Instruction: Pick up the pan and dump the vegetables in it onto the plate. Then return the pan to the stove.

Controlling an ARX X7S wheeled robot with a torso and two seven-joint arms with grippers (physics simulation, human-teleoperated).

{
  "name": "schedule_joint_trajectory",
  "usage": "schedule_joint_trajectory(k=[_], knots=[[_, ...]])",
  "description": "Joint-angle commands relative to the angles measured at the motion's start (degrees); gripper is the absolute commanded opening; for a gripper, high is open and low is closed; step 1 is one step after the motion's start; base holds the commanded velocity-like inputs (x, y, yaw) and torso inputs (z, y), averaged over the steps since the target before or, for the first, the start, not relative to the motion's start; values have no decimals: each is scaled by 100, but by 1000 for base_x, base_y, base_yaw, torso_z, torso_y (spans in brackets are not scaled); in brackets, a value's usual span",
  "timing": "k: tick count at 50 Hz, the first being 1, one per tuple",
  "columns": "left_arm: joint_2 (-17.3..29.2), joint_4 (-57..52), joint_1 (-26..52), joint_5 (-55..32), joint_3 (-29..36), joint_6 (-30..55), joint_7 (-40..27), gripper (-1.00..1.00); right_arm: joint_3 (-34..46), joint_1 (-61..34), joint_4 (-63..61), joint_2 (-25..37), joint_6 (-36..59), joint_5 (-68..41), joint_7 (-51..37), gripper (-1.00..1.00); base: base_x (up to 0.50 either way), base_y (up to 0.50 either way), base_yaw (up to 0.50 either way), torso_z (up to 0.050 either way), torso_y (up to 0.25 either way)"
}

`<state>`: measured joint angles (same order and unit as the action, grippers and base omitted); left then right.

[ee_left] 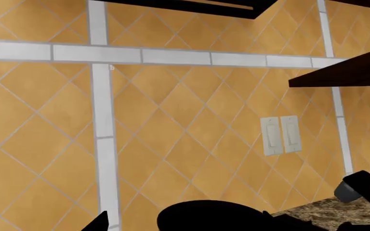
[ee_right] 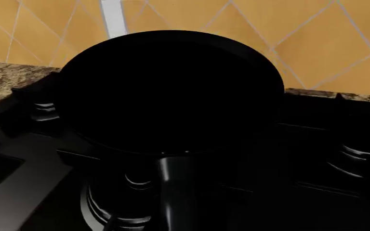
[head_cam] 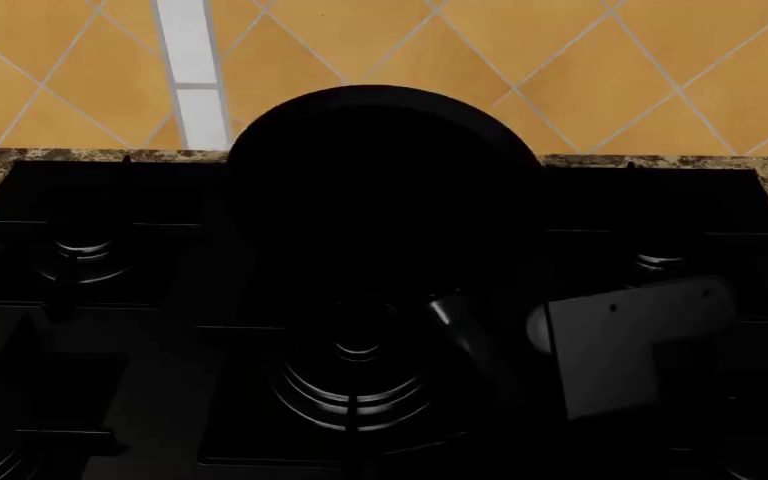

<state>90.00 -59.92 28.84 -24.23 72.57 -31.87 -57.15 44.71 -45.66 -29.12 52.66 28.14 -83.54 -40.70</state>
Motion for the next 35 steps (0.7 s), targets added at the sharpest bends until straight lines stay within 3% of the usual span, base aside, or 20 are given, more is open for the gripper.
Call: schedule_joint_trajectory(k=[1, 13, 35], knots=[[0, -8, -70, 19, -57, -110, 167, 100, -280, 60, 689, -344, -178, 1123, 851, -100, 0, 0, 0, 0, 11], [0, -8, -47, -48, -75, -119, 214, 100, 235, -508, 1357, -990, 483, 1401, 1079, -100, 0, 0, 0, 1, 3], [0, -8, -71, 18, -42, -132, 141, 100, 541, -751, 2095, -1588, 668, 1589, 1448, -100, 0, 0, 0, 0, 2]])
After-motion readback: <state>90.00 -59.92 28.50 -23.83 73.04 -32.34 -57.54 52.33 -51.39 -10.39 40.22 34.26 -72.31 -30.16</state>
